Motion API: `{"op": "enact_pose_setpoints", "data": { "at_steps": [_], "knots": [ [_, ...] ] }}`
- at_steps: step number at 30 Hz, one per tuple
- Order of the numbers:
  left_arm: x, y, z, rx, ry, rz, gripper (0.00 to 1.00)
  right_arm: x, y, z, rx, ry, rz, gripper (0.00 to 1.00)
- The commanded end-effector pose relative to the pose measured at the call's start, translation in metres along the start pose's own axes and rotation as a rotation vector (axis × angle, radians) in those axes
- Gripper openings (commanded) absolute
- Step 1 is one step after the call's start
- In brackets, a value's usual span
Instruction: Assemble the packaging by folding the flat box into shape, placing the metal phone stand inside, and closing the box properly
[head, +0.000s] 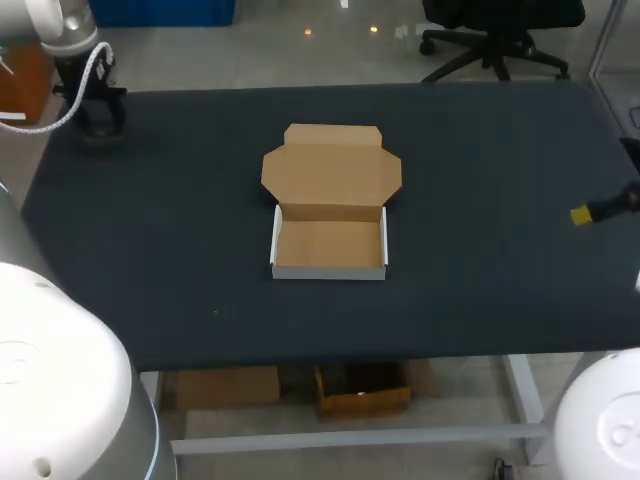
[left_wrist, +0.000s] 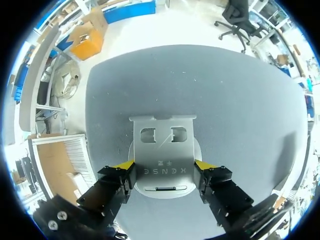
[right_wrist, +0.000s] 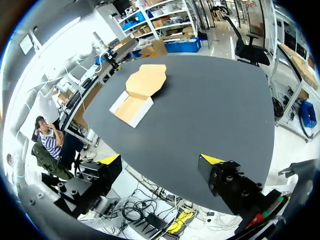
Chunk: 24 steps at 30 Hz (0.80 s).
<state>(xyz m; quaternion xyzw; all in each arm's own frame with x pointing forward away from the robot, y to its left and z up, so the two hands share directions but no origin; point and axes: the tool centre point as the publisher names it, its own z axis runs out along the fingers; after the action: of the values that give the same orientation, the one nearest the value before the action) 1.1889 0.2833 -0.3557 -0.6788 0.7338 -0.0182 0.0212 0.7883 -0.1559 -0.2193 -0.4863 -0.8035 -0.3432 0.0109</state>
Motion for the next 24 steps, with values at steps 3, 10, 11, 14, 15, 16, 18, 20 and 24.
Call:
{"op": "enact_pose_setpoints", "data": {
  "at_steps": [3, 10, 11, 14, 15, 16, 18, 20, 24],
  "knots": [
    [0.016, 0.027, -0.017, 0.096, -0.012, 0.03, 0.0, 0.003, 0.008, -0.003, -0.005, 0.049, -0.15, 1.0],
    [0.033, 0.041, -0.022, 0.102, -0.005, 0.072, 0.0, 0.008, 0.012, 0.0, -0.006, 0.003, -0.365, 1.0],
    [0.036, 0.044, -0.023, 0.104, -0.004, 0.079, 0.0, 0.009, 0.012, 0.0, -0.002, 0.004, -0.398, 1.0],
    [0.042, 0.048, -0.024, 0.104, -0.002, 0.092, 0.0, 0.013, 0.009, -0.001, 0.007, 0.033, -0.464, 1.0],
    [0.043, 0.049, -0.024, 0.103, -0.001, 0.094, 0.0, 0.014, 0.008, -0.001, 0.018, 0.034, -0.477, 1.0],
    [0.044, 0.05, -0.024, 0.102, 0.0, 0.097, 0.0, 0.014, 0.008, -0.001, 0.018, 0.034, -0.477, 1.0],
    [0.046, 0.052, -0.024, 0.09, -0.001, 0.098, 0.0, 0.014, 0.008, -0.001, 0.018, 0.034, -0.477, 1.0],
    [0.046, 0.053, -0.025, 0.079, -0.003, 0.113, 0.0, 0.014, 0.008, -0.001, 0.018, 0.034, -0.477, 1.0],
    [0.046, 0.053, -0.025, 0.079, -0.003, 0.113, 0.0, 0.014, 0.008, -0.001, 0.018, 0.034, -0.477, 1.0]
  ]
}}
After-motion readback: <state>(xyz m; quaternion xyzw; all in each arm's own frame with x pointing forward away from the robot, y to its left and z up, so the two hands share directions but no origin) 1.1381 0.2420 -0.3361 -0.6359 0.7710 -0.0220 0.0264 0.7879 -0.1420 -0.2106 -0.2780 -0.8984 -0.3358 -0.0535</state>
